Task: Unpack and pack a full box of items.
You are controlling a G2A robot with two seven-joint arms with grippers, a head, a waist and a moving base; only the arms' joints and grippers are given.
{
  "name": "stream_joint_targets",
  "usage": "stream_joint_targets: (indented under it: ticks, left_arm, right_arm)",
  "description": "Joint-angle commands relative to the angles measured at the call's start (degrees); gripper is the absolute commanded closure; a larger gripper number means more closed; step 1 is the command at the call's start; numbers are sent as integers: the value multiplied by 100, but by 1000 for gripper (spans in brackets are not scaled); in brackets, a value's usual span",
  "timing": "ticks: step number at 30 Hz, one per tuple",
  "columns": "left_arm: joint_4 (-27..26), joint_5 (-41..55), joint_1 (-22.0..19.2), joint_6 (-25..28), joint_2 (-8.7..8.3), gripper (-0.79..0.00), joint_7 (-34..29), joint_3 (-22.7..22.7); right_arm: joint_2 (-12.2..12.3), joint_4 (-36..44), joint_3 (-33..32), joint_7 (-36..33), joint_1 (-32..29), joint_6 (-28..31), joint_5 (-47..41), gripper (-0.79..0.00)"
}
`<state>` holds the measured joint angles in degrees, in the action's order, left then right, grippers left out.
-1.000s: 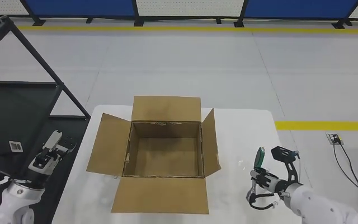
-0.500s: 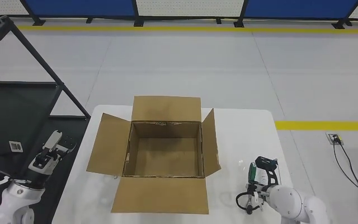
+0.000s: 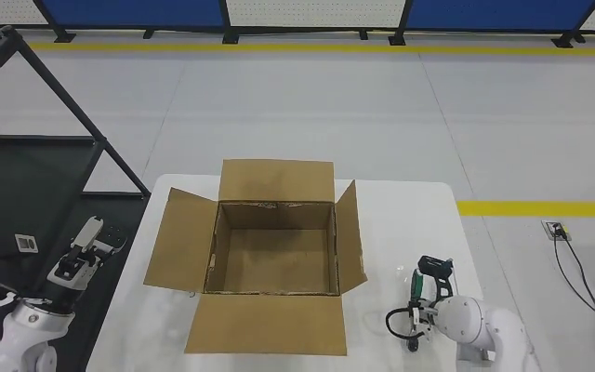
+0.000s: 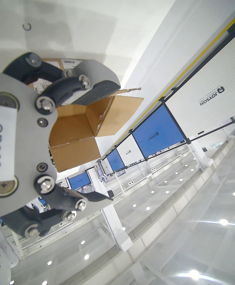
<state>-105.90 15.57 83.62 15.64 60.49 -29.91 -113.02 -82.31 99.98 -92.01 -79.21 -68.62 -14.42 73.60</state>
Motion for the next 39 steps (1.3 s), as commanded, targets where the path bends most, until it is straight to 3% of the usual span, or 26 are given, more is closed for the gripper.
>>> stream_joint_targets:
  ticks: [1,5,8,10,18,27,34,36,37,38,39]
  left_arm:
    - [0,0,0,0,0,-785,0,0]
    - [0,0,0,0,0,-785,0,0]
    - [0,0,0,0,0,-785,0,0]
    - [0,0,0,0,0,-785,0,0]
    - [0,0,0,0,0,-785,0,0]
    - [0,0,0,0,0,-785,0,0]
    - [0,0,0,0,0,-785,0,0]
    - [0,0,0,0,0,-785,0,0]
    - [0,0,0,0,0,-785,0,0]
    - [0,0,0,0,0,-785,0,0]
    - [0,0,0,0,0,-785,0,0]
  right_arm:
    - [9,-77,14,-9,42,-3,-6,-71]
    - [29,-178,15,-23,91,-15,-29,-206]
    - [44,-202,4,-18,97,-30,-55,-212]
    - [54,-204,6,-21,92,-39,-60,-262]
    - [86,16,30,37,-28,-94,-106,-268]
    - [122,1096,-133,317,-586,-119,-416,-280]
    - [149,1978,-471,649,-1012,208,-1391,-265]
    - [155,2185,-577,772,-1100,325,-1795,-339]
    - [158,2276,-623,832,-1139,391,-2009,-526]
    - [163,2361,-666,891,-1163,482,-2204,-637]
    - [167,2435,-699,942,-1177,585,-2443,-674]
